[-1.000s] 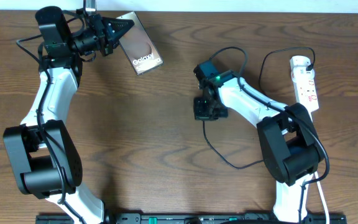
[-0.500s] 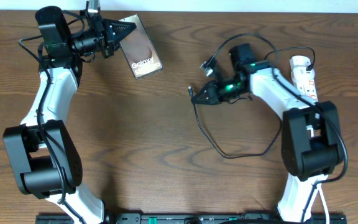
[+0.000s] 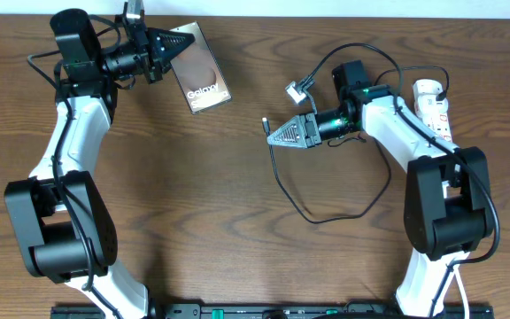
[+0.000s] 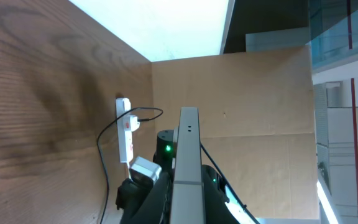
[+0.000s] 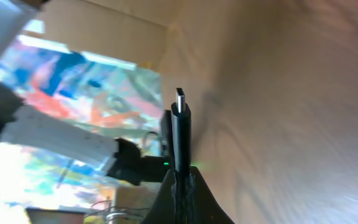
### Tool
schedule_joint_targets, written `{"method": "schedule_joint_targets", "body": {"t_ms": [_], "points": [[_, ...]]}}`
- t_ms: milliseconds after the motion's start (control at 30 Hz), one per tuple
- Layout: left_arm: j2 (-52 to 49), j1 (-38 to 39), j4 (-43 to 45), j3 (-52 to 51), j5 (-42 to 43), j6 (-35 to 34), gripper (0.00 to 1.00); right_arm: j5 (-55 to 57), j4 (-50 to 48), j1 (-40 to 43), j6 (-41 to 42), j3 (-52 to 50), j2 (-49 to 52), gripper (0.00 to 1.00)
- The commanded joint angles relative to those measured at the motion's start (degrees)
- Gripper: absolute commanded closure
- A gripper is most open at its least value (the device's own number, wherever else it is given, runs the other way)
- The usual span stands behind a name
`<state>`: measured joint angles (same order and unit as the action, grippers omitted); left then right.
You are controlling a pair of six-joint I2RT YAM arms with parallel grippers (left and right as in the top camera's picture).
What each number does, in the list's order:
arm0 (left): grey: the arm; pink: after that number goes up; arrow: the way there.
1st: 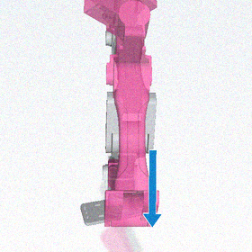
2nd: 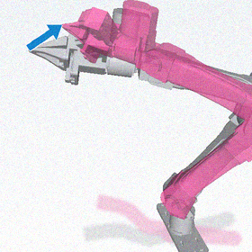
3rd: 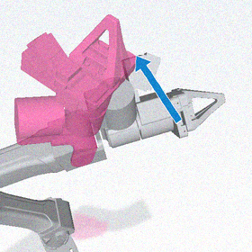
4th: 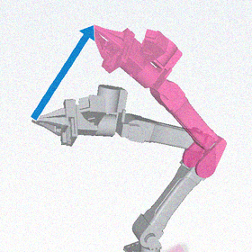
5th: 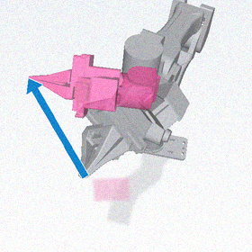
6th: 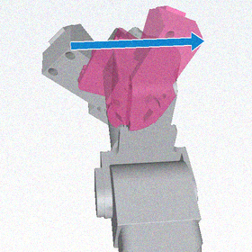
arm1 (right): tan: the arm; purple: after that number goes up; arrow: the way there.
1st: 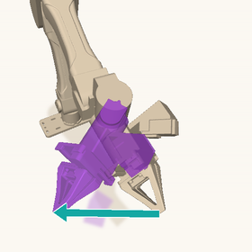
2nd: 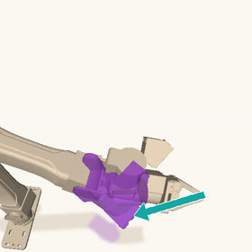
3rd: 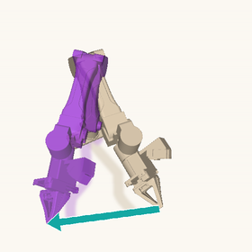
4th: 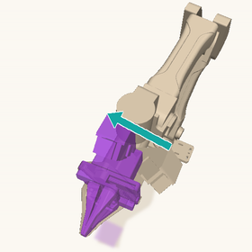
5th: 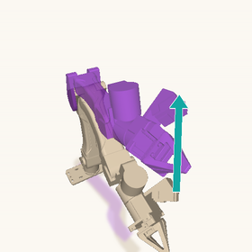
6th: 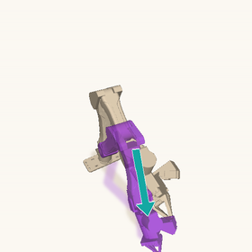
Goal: Plug charger to phone and switch on socket
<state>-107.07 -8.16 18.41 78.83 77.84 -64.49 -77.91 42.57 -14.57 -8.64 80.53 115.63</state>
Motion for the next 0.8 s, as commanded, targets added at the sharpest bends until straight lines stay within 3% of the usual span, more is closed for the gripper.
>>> {"method": "schedule_joint_targets", "body": {"t_ms": [0,233,767], "points": [[-0.11,0.72,0.61,0.92,0.76,0.96,0.93,-8.04,0.07,-2.29,-1.53,-0.28,-1.4,0.99],[-0.11,3.02,0.59,0.92,0.85,5.95,0.93,-10.51,-2.32,-6.62,-1.55,-0.28,-1.4,0.99],[-0.11,3.54,0.57,0.92,-0.79,6.14,0.93,-11.52,-7.85,-7.23,-1.22,-0.28,-2.21,0.99]]}}
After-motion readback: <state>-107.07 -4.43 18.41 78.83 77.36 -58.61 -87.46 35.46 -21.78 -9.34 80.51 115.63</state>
